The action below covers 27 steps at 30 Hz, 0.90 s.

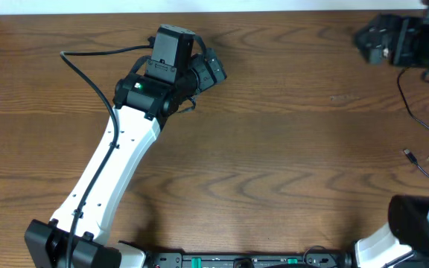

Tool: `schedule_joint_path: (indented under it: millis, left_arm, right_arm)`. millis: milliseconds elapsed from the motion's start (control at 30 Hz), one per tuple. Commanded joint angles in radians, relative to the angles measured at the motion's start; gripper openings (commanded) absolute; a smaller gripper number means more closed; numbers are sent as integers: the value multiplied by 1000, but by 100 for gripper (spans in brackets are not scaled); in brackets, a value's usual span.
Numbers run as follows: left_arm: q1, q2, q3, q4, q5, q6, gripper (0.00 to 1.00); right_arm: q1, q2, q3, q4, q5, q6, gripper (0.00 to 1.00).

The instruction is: Untangle cables

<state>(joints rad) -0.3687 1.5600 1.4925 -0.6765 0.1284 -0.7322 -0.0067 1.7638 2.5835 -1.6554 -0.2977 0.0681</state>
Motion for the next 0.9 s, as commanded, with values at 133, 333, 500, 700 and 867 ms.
schedule_joint_path:
  millis: [133,333,500,700,867]
  left_arm:
    - [-1,8,5,-1,-10,6,95]
    - [-1,8,5,-1,-10,6,95]
    - [-1,8,5,-1,-10,6,95]
    - [-1,8,5,-1,-10,6,95]
    - [-1,8,5,-1,-10,6,95]
  right_arm:
    - [137,-282,-324,279,288,-13,99]
    - [120,-600,-899,710,288,-14,99]
    - [25,-948,-1489,1139,199,-23,99]
    - [-29,-1270,-1973,1471,136,-77,99]
    - [-29,-1473,-2238,1612,79,-182,99]
